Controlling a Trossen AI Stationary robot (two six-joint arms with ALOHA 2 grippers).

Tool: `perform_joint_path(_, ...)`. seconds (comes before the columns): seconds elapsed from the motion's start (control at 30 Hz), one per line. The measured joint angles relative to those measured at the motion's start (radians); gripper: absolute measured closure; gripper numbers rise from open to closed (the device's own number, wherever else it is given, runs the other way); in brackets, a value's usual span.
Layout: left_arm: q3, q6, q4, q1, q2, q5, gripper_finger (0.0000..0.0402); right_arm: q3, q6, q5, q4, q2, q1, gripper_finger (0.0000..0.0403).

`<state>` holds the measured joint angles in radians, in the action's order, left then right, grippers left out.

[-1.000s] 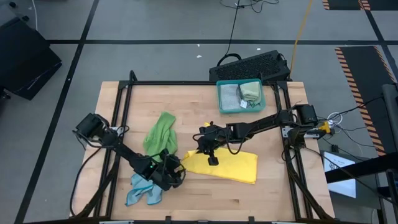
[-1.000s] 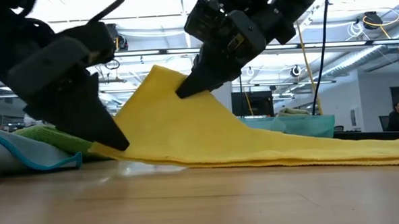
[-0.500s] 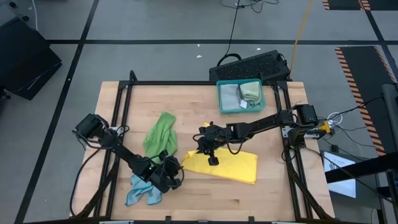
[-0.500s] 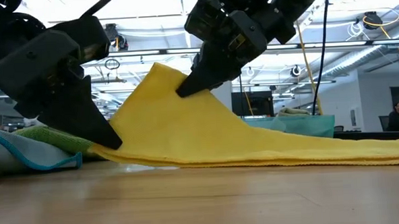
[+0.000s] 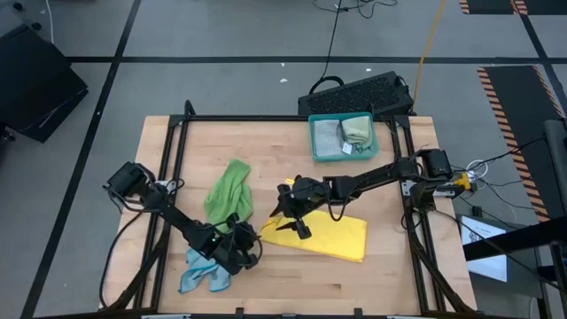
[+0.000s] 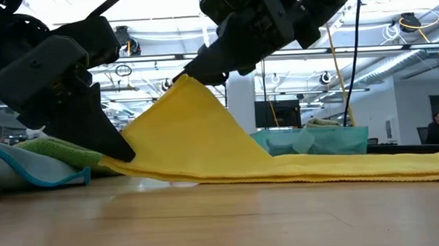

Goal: Fold microfiber towels
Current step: Fold the yellow microfiber cloth

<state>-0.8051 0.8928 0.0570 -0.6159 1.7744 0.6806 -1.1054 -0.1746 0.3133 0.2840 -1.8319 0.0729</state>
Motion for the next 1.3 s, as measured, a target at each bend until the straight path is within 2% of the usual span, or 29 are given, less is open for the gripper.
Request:
perform_joint_path(0.47, 0.0, -0.007, 0.0, 0.0, 0.0, 0.0, 0.0394, 0.0, -0.106, -0.047, 0.004, -0.049, -0.001, 0.0247)
perform_joint_path(0.57, 0.0, -0.007, 0.0, 0.0, 0.0, 0.0, 0.0398, 0.0, -0.11, -0.038, 0.004, -0.049, -0.001, 0.0277)
perform_joint_path(0.77, 0.0, -0.019, 0.0, 0.0, -0.004, -0.002, 0.0396, 0.0, -0.118, -0.022, 0.037, -0.038, -0.003, 0.0361)
perform_joint_path(0.87, -0.001, -0.038, 0.002, -0.002, -0.057, -0.033, 0.0397, 0.0, -0.107, -0.031, 0.031, 0.0, 0.003, 0.0396)
perform_joint_path(0.97, -0.012, -0.076, 0.003, -0.009, -0.135, -0.041, 0.0395, 0.0, -0.088, -0.108, 0.024, 0.066, 0.043, 0.0394)
perform_joint_path(1.07, -0.056, -0.2, 0.005, -0.025, -0.206, 0.013, 0.0398, 0.0, -0.059, -0.212, 0.019, 0.144, 0.101, 0.0399)
perform_joint_path(1.17, -0.133, -0.365, 0.031, -0.039, -0.263, 0.071, 0.0396, 0.0, -0.036, -0.392, -0.004, 0.225, 0.17, 0.0399)
perform_joint_path(1.3, -0.29, -0.531, 0.149, -0.035, -0.295, 0.089, 0.0398, 0.0, -0.012, -0.588, -0.059, 0.339, 0.274, 0.04)
